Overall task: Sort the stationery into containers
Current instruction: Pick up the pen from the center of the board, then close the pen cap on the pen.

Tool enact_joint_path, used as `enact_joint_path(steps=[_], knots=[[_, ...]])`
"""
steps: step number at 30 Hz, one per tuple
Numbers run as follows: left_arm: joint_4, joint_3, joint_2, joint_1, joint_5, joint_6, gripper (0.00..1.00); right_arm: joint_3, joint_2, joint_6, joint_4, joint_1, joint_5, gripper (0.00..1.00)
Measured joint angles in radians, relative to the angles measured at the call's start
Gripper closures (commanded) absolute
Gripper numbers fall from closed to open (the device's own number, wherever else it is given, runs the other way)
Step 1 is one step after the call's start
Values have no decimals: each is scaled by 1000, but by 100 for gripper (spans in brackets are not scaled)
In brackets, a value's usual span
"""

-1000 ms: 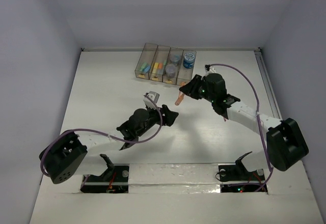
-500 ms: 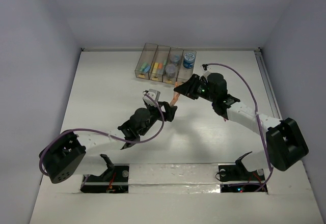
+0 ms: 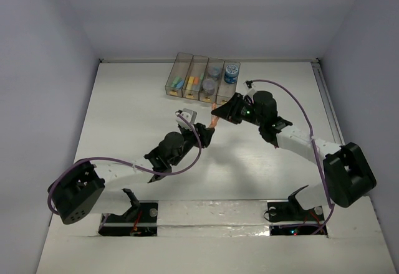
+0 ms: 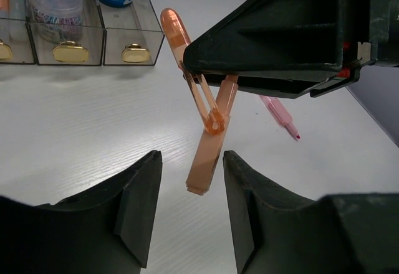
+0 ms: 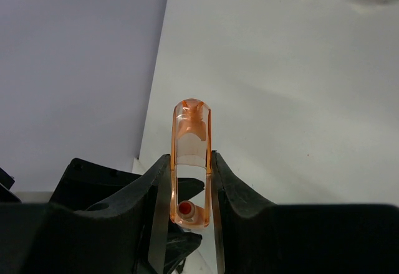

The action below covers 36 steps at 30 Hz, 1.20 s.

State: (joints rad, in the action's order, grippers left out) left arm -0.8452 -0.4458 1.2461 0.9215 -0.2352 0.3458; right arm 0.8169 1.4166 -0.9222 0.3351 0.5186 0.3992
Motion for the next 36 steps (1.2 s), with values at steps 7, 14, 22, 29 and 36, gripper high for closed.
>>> enact_joint_path(steps=[7,14,22,29,36], knots=[[-5,0,0,0,22,-1,65,-1,5,-10,30,0,3,94],[-5,0,0,8,36,0,81,-1,21,-17,40,0,4,95],[7,-7,0,8,31,3,100,-16,21,-16,71,8,-27,95],[21,-23,0,9,0,40,100,-47,-27,9,100,54,-155,94],[69,-39,-16,13,-40,102,100,-63,-49,40,120,108,-279,93]])
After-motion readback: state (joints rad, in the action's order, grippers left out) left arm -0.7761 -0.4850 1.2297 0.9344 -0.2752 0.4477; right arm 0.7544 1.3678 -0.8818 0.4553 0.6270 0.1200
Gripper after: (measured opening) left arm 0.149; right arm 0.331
